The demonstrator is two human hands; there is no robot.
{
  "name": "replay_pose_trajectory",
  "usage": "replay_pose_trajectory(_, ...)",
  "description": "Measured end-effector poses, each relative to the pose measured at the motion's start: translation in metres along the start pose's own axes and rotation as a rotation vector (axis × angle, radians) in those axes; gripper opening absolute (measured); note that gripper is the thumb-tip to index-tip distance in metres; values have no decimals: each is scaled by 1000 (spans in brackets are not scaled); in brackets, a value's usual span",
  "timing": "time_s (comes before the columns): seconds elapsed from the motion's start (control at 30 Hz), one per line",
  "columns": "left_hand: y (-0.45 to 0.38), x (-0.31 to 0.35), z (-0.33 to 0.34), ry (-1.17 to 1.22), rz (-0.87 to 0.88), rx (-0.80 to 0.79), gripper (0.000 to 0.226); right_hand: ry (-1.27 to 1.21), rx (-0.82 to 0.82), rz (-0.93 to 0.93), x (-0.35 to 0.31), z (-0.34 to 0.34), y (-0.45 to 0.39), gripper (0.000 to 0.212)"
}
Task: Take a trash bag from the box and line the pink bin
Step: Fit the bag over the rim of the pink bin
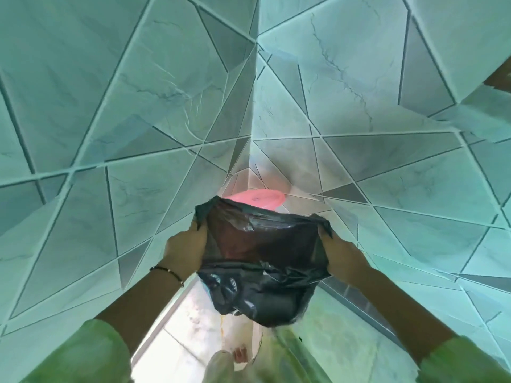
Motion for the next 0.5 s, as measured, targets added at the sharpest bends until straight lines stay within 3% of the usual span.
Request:
replay_pose_trajectory(0.1, -18, 6, -12, 85, -55, 61, 77, -8, 79, 22, 0, -6, -23, 87)
replay_pose_trajectory(0.2, -30, 6, -1, 96, -77, 25, 79, -17, 115, 29, 6, -1, -41, 84)
replay_pose_trajectory(0.5, -70, -7, 119, -45, -99, -191, 81, -40, -134, 105, 24, 95, -114, 77)
Point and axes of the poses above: each hand's wrist, its own y-axis away from the middle knuckle, its own z-axis out of the palm, x = y × z, the point moved 7 cm from there along -y, towards the middle knuckle
